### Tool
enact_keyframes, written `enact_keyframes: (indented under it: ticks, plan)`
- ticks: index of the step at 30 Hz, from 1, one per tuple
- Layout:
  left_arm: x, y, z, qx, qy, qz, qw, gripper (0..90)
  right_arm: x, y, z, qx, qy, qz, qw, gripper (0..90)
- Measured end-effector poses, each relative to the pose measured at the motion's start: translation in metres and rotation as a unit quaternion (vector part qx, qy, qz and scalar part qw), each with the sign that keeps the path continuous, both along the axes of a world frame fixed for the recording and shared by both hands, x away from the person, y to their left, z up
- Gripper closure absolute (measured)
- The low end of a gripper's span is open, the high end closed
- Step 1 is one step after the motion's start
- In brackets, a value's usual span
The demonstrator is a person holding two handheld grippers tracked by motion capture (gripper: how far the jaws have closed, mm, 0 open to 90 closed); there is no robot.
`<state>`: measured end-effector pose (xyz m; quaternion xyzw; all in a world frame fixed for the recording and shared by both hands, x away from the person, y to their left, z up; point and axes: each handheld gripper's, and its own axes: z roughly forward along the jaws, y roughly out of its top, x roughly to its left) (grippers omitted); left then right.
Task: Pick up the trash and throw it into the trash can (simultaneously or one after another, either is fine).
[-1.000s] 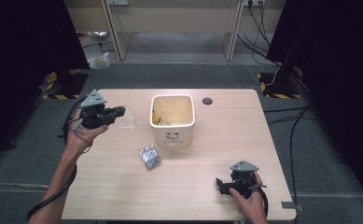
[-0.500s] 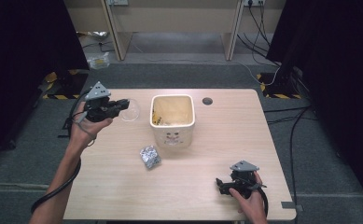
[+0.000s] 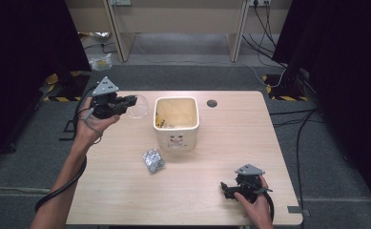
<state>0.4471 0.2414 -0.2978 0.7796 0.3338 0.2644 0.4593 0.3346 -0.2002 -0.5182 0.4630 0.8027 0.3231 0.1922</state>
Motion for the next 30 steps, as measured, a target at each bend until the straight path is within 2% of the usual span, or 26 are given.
enact_keyframes:
  ticks: [10,12,21,28,30]
  plan:
    - [0.007,-0.023,0.007,-0.003,-0.001,-0.018,0.9998,83.7,0.000,0.000,0.000,0.000,0.000,0.000,1.0000,0.3]
    - [0.008,-0.031,0.008,-0.009,0.006,-0.021,0.9997,83.7,0.000,0.000,0.000,0.000,-0.001,0.000,1.0000,0.3]
    - [0.012,-0.050,0.011,-0.017,0.005,-0.034,0.9992,83.7,0.000,0.000,0.000,0.001,0.000,0.000,1.0000,0.3]
    - [0.021,-0.066,0.004,-0.017,0.018,-0.042,0.9988,83.7,0.000,0.000,0.000,0.000,0.000,0.001,1.0000,0.3]
    - [0.025,-0.072,-0.003,-0.015,0.026,-0.044,0.9986,83.7,0.000,0.000,0.000,0.001,0.000,-0.001,1.0000,0.3]
